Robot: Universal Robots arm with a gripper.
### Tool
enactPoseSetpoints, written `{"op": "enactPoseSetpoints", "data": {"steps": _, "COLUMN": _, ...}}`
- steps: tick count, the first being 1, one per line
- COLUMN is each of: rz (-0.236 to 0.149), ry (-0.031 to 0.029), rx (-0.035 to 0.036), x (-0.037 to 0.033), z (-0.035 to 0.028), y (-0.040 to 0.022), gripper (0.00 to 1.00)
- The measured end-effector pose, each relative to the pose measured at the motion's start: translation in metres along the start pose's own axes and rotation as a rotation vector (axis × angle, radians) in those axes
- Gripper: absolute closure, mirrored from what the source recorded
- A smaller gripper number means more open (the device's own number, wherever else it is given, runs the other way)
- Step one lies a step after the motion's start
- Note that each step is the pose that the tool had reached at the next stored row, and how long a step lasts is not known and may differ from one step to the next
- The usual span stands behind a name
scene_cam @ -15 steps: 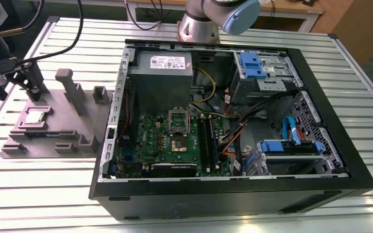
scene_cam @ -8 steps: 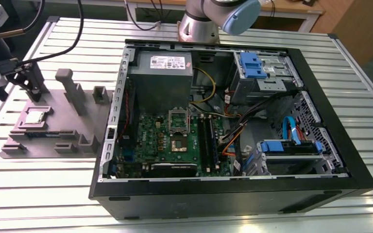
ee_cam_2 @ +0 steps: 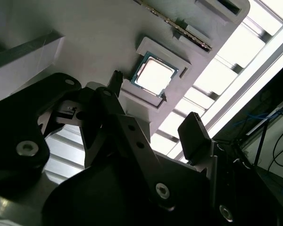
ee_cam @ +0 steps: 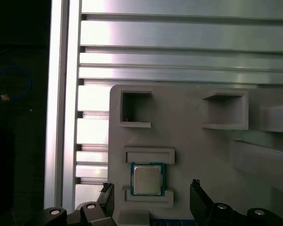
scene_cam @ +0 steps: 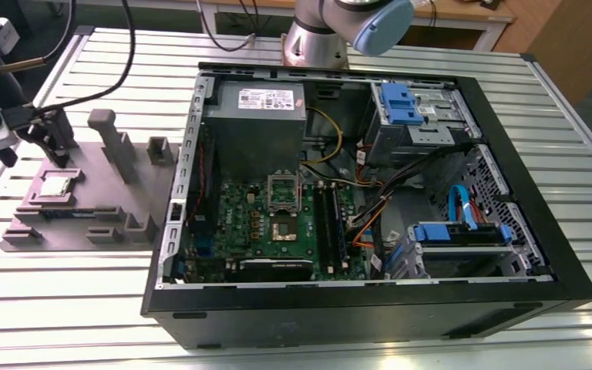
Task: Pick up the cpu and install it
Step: 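Pick up the cpu and move it towards the insertion slot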
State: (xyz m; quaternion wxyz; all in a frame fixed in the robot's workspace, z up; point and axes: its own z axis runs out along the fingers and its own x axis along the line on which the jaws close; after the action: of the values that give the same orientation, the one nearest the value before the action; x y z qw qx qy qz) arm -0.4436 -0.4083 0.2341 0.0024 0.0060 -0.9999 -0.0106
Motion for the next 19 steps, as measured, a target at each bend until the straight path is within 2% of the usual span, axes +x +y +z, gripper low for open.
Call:
{"op": "enactPoseSetpoints", "data": {"steps": 8, "rz": 0.000, "ry": -0.0034, "rx": 0.0000, "x": -0.0001, "z": 0.0145, "y": -0.0018, "gripper": 0.26}}
{"op": "enactPoseSetpoints", "data": {"steps": 19, "rz": -0.001, "ry": -0.0041, "rx": -0.0010, "x": 0.0012, "z": 0.0336, "y": -0.0022, "gripper": 0.26}}
